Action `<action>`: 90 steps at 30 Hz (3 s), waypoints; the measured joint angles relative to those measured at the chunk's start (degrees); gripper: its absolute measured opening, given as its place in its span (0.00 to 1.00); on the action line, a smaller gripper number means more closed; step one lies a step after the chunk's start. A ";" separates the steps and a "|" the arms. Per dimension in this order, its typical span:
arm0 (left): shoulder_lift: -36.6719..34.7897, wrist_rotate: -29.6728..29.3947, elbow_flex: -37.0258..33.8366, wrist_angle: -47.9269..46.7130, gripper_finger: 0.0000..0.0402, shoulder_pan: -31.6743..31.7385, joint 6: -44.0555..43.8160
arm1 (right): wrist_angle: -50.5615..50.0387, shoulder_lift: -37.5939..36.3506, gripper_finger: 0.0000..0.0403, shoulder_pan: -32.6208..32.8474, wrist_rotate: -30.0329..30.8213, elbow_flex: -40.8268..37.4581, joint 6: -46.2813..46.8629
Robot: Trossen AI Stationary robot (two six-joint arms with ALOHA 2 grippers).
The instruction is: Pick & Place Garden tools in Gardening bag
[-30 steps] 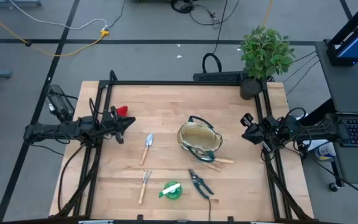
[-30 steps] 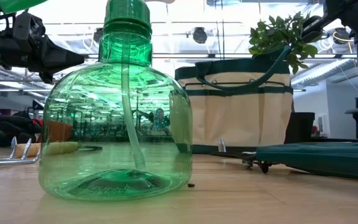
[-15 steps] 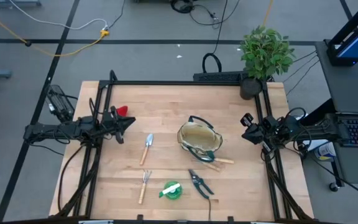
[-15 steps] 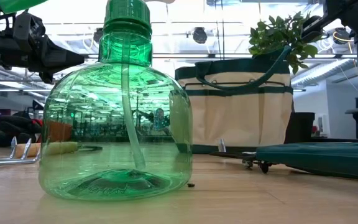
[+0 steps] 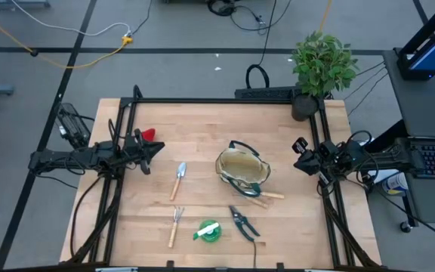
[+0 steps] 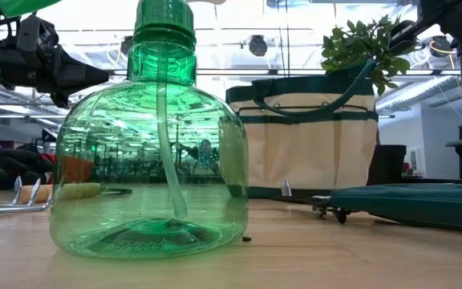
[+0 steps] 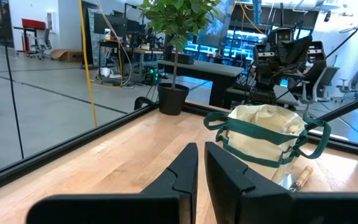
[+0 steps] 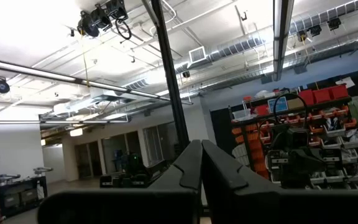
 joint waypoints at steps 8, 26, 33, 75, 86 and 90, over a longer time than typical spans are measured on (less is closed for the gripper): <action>-0.02 0.00 0.00 0.02 0.08 0.00 0.00 | 0.00 0.00 0.00 -0.01 0.00 0.00 0.02; -0.02 0.00 0.00 0.02 0.08 0.00 0.00 | 0.00 -0.02 0.00 0.01 0.00 -0.01 -0.01; -0.02 0.00 0.00 0.00 0.08 -0.02 0.00 | 0.04 0.00 0.00 0.01 -0.02 -0.02 0.01; 2.17 9.42 5.17 7.96 0.40 0.10 6.46 | -15.22 15.17 0.15 -0.01 14.95 20.86 -30.83; 4.52 9.35 6.47 9.08 0.44 0.09 5.86 | -5.93 28.17 0.51 2.38 1.53 21.00 -20.99; 4.50 9.48 6.49 10.20 0.44 0.09 5.74 | 0.39 32.67 0.56 5.14 1.35 21.07 -20.51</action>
